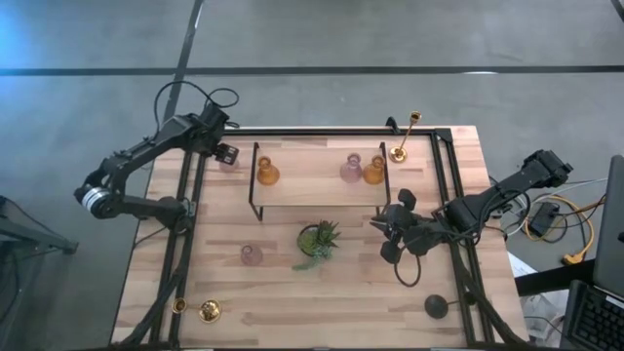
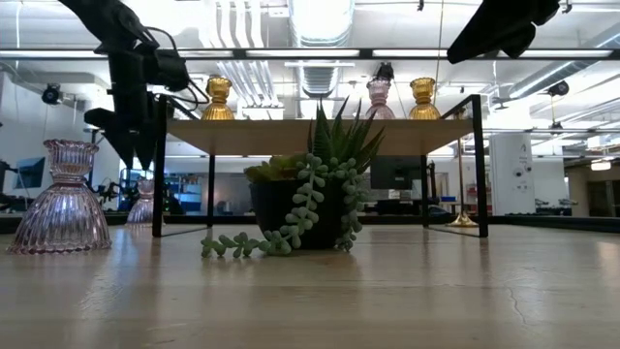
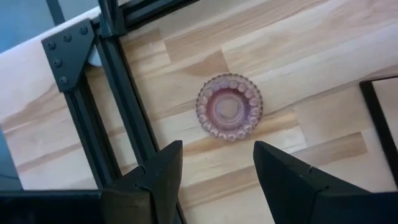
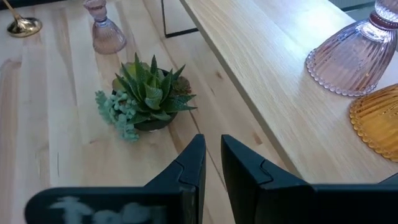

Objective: Pick & Place candle stick holders
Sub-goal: Put the pink glass candle holder on the shelf

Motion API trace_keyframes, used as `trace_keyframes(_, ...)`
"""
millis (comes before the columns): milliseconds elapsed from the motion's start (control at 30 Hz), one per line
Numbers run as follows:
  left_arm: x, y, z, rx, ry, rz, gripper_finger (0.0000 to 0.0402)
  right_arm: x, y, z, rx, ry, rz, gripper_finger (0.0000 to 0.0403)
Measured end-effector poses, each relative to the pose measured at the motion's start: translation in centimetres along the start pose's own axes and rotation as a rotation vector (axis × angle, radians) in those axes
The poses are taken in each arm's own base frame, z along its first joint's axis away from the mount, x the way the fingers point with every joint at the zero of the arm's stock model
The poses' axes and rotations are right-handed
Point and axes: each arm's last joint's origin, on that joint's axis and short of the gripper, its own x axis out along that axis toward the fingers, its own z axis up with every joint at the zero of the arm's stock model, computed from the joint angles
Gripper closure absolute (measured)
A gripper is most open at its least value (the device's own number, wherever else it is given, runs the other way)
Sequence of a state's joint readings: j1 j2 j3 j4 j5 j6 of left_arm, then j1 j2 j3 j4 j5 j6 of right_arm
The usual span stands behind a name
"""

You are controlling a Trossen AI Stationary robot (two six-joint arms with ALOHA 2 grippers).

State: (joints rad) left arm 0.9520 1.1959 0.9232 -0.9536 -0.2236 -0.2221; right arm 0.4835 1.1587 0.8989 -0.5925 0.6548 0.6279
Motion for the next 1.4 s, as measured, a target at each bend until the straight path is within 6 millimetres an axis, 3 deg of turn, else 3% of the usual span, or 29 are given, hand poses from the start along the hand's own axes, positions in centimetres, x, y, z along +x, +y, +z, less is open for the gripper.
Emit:
trace_keyframes(300, 0.8, -0.4, -3.0, -0.060, -0.046, -0.004, 0.0200, 0.4, -0.2, -0.7, -0.015, 0.016, -0.012, 0.0360)
trace_keyframes(567, 2.8, -2.4, -5.9, -0.155, -0.269, -0.149, 0.0200, 0.6, -0.3, -1.1, -0.024, 0.024, -0.021, 0.0360)
trace_keyframes(800, 4.9, -2.3, -8.3, -0.219, -0.301, -0.047, 0.0200, 0.6, -0.3, -1.1, -0.033, 0.025, -0.021, 0.0360)
trace_keyframes(1167, 5.9, -2.5, -8.2, -0.210, -0.433, -0.040, 0.0195, 0.6, -0.3, -1.1, -0.037, 0.025, -0.021, 0.0360)
trace_keyframes(1400, 6.1, -2.5, -8.2, -0.207, -0.455, -0.056, 0.0156, 0.6, -0.3, -1.1, -0.037, 0.025, -0.020, 0.0360)
